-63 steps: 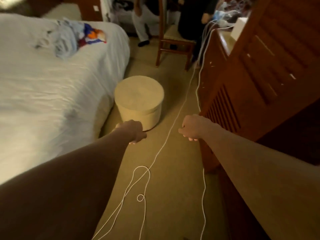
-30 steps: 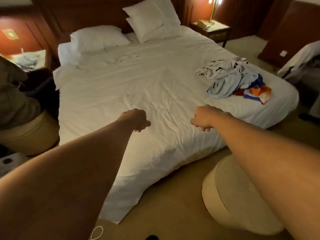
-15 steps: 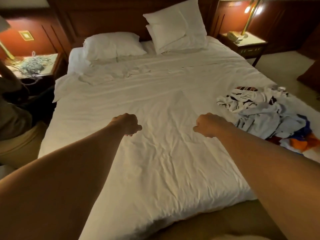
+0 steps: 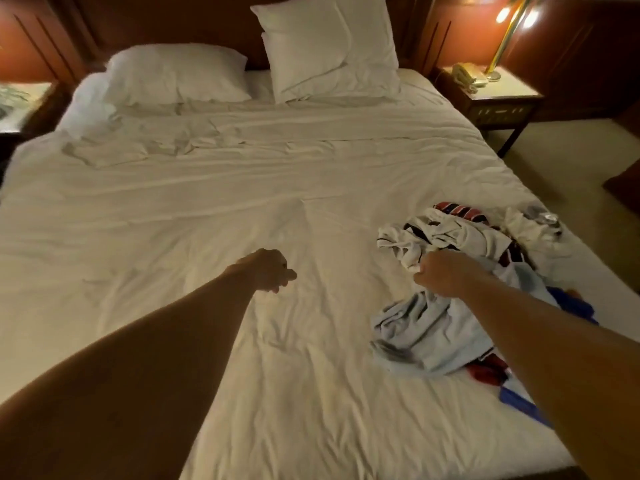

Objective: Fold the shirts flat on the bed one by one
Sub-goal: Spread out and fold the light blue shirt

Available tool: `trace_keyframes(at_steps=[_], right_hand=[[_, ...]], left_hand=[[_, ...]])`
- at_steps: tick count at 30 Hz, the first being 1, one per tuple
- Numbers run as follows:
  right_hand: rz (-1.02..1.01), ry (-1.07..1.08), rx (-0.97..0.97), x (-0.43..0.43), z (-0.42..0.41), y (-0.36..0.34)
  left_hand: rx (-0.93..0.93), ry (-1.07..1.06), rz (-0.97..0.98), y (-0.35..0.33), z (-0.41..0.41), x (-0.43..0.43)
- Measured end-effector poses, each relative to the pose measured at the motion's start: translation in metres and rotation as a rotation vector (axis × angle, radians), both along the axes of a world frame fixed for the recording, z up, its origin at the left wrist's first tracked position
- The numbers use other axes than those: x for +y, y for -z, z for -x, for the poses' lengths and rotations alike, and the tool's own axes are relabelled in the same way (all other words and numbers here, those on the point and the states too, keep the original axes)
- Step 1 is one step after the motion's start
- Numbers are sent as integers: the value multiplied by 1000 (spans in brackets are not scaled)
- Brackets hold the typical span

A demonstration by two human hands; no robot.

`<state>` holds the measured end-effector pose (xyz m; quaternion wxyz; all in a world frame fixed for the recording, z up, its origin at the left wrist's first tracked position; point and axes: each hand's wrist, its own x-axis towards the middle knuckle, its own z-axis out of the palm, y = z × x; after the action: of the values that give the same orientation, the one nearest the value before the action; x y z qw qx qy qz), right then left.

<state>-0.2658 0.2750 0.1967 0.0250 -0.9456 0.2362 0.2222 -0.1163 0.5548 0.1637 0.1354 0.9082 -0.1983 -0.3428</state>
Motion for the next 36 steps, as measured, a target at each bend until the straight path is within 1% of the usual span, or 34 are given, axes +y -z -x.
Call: trace_keyframes(at_steps=[3, 5, 8, 10, 12, 14, 16, 17, 18, 20, 21, 23, 26, 30, 34, 36], right_hand=[[19, -47, 25, -101, 12, 44], [73, -103, 56, -162, 27, 77], [69, -122, 92, -227, 46, 118], [68, -194, 92, -254, 52, 141], [52, -268, -17, -272, 55, 162], [5, -326, -252, -282, 61, 178], [-82, -364, -498, -284, 69, 188], [-122, -367, -586, -284, 71, 189], [-179, -338, -647, -283, 71, 188], [-333, -223, -720, -275, 64, 180], [-387, -178, -762, -269, 56, 174], [-443, -140, -839, -254, 35, 156], [-504, -157, -926, -220, -2, 114], [-555, -216, -977, -157, -53, 44], [-589, -269, -994, -84, -93, -21], [-600, -292, -980, -49, -107, -42]], left_hand=[[100, -57, 136, 56, 15, -111], [150, -42, 200, 95, 33, -182], [216, 9, 210, 150, 64, -263], [251, 49, 226, 180, 86, -299], [233, 94, 276, 202, 104, -324], [139, 133, 291, 220, 117, -336], [71, 109, 330, 230, 124, -339], [78, 33, 383, 231, 125, -338], [108, -92, 456, 229, 124, -335], [145, -389, 610, 219, 113, -322], [137, -504, 685, 211, 104, -311], [101, -632, 817, 186, 81, -283], [-60, -683, 905, 132, 44, -231], [-394, -708, 960, 45, 0, -139], [-684, -749, 852, -33, -33, -25], [-758, -713, 717, -51, -44, 27]])
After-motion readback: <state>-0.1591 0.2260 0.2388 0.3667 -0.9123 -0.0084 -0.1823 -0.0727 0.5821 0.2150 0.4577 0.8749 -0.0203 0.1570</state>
